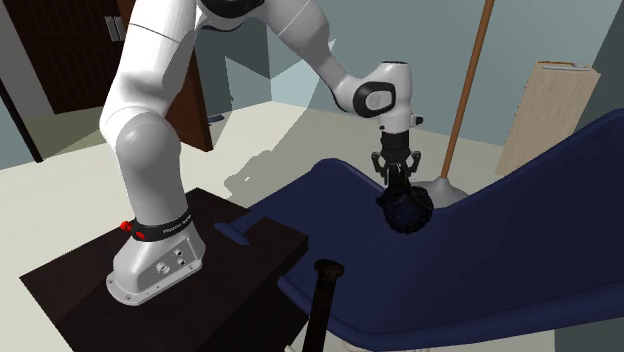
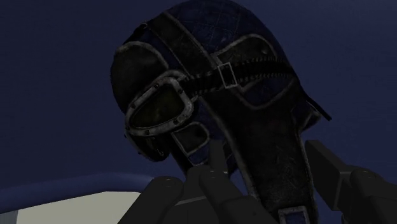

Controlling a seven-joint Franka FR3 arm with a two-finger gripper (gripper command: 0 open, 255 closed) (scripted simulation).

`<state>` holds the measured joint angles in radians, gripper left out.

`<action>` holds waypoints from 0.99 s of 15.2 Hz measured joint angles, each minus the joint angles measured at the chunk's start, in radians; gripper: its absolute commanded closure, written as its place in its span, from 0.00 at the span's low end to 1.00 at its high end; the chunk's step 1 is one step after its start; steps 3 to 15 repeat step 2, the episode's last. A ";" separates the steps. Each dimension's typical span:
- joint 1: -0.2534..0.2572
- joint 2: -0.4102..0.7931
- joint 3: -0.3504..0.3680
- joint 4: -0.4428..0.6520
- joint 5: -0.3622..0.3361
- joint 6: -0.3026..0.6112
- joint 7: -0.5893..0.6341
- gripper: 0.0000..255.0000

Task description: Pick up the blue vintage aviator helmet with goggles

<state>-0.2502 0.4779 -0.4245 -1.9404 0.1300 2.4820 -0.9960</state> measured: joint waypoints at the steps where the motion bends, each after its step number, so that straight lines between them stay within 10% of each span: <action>1: 0.004 -0.010 -0.004 0.002 -0.005 -0.012 0.003 1.00; 15: 0.005 -0.014 -0.005 0.006 -0.008 -0.019 0.005 1.00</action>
